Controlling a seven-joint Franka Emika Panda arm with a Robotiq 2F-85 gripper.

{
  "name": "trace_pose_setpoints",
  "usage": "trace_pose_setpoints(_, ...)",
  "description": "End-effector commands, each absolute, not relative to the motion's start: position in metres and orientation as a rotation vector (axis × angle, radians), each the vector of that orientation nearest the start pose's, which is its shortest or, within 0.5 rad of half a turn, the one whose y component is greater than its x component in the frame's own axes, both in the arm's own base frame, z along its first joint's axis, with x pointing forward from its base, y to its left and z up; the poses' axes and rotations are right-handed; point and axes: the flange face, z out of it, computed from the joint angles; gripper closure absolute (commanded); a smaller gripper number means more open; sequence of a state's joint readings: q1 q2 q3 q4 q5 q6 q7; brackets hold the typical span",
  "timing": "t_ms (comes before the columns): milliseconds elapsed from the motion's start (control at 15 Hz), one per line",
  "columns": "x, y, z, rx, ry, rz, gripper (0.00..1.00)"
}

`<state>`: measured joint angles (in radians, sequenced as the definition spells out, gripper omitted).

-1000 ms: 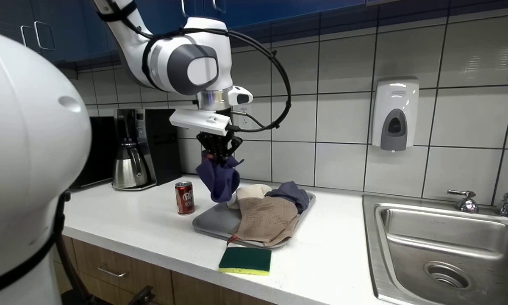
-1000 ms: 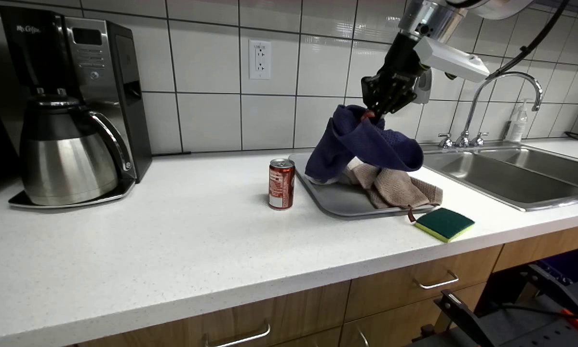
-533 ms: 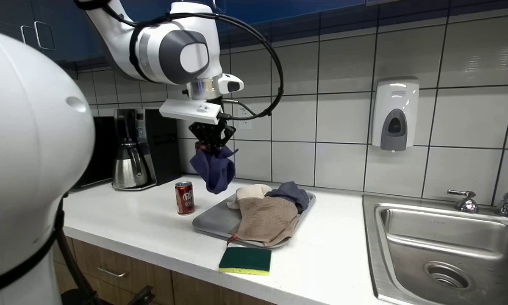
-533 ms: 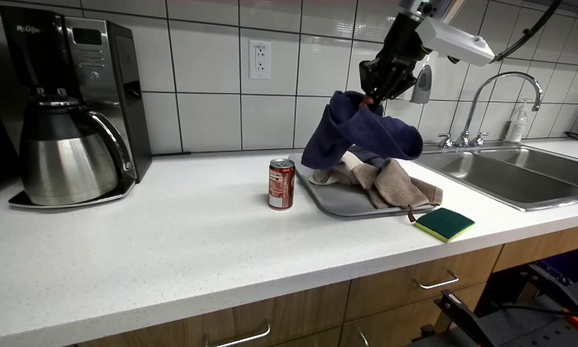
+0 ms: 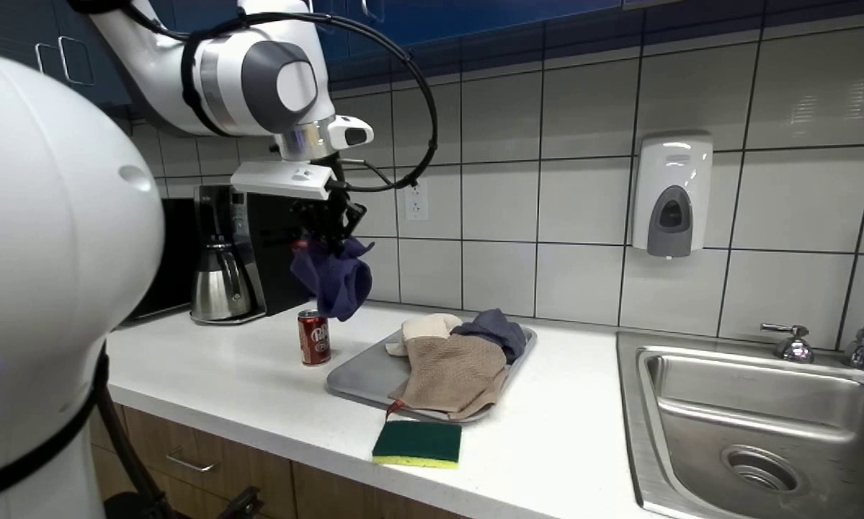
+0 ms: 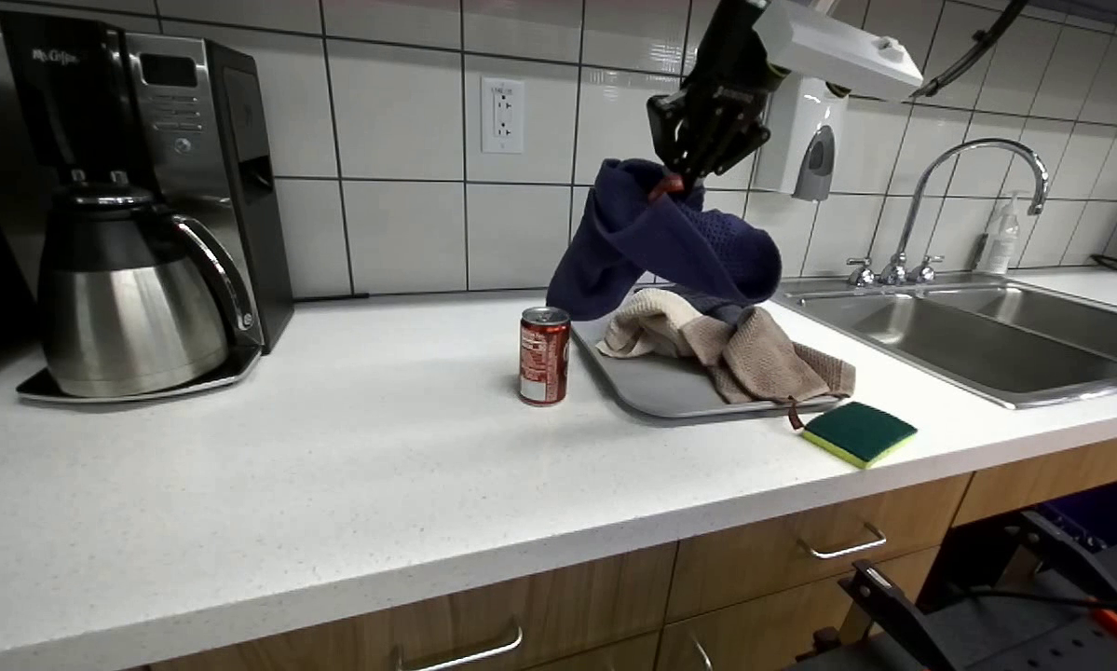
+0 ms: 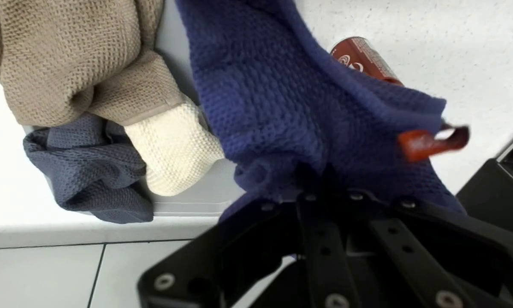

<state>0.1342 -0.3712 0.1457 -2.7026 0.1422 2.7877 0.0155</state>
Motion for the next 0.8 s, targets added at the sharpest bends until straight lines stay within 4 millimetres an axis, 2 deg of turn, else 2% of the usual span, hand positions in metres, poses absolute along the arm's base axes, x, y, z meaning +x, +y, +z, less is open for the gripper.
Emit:
trace_pose_setpoints(0,0.402,0.143,0.408,-2.974,-0.226,-0.725,0.98)
trace_pose_setpoints(333,0.397,0.185,0.423,-2.958,-0.273,-0.784,0.98)
trace_pose_setpoints(733,0.391,0.229,0.427,-2.94,-0.359,-0.807,0.98)
